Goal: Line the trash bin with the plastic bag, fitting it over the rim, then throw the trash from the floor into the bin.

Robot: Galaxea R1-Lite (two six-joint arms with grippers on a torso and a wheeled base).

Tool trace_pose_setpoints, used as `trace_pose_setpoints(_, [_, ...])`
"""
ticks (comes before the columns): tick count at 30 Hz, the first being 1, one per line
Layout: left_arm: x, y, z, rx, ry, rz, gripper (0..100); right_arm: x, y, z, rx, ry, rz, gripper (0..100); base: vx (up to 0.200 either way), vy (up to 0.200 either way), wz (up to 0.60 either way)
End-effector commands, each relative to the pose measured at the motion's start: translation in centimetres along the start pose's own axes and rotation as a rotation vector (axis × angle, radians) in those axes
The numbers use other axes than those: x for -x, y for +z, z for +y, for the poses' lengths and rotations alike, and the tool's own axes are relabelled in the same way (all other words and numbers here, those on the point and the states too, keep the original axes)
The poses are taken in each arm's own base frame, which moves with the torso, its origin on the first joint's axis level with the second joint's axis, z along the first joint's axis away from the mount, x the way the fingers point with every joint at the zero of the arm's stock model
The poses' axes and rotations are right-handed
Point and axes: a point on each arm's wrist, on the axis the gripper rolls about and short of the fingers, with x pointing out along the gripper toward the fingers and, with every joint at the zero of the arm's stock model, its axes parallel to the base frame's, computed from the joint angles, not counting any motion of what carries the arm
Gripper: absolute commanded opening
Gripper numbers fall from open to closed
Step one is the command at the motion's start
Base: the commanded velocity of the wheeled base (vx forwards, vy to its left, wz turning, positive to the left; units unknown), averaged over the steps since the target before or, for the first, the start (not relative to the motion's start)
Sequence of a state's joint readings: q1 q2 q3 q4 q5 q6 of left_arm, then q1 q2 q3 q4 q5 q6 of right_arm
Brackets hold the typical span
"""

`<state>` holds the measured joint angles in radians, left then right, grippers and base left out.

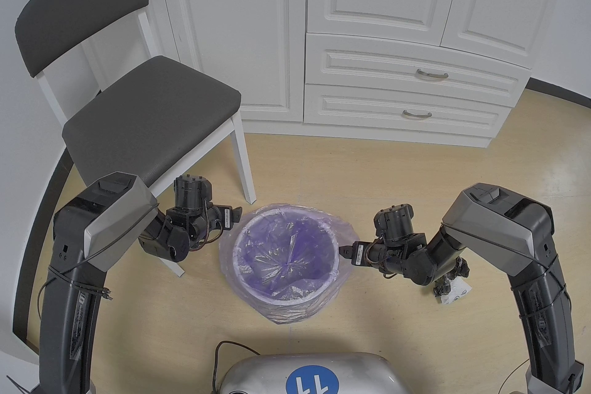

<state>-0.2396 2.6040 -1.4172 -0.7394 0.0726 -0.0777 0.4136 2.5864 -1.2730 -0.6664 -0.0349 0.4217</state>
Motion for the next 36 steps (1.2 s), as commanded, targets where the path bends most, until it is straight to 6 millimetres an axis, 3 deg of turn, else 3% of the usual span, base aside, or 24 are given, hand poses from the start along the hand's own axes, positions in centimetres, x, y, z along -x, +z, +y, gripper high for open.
trace_pose_setpoints(1, [-0.2, -0.5, 0.1, -0.002, 0.007, 0.012, 100, -1.0, 0.2, -0.2, -0.005, 0.01, 0.043, 100, 0.0, 0.0, 0.0])
trace_pose_setpoints(7, [-0.2, -0.8, 0.3, 0.0, 0.013, 0.02, 100, -1.5, 1.4, -0.9, -0.02, 0.029, 0.124, 100, 0.0, 0.0, 0.0])
trace_pose_setpoints(12, [-0.2, -0.7, 0.8, 0.003, 0.023, 0.018, 100, -3.4, 3.4, -2.1, -0.014, 0.02, 0.162, 100, 0.0, 0.0, 0.0])
trace_pose_setpoints(16, [-0.3, -0.7, 0.8, 0.002, 0.022, 0.005, 100, -4.9, 3.1, -3.4, 0.054, 0.013, 0.169, 100, 0.0, 0.0, 0.0])
trace_pose_setpoints(32, [-0.5, -1.2, 0.7, -0.006, 0.018, 0.01, 100, -6.6, 3.5, -2.9, 0.134, 0.058, 0.275, 100, 0.0, 0.0, 0.0])
trace_pose_setpoints(36, [-0.7, -1.7, 0.7, -0.008, 0.015, 0.02, 100, -7.9, 1.8, -3.6, 0.136, 0.04, 0.316, 100, 0.0, 0.0, 0.0])
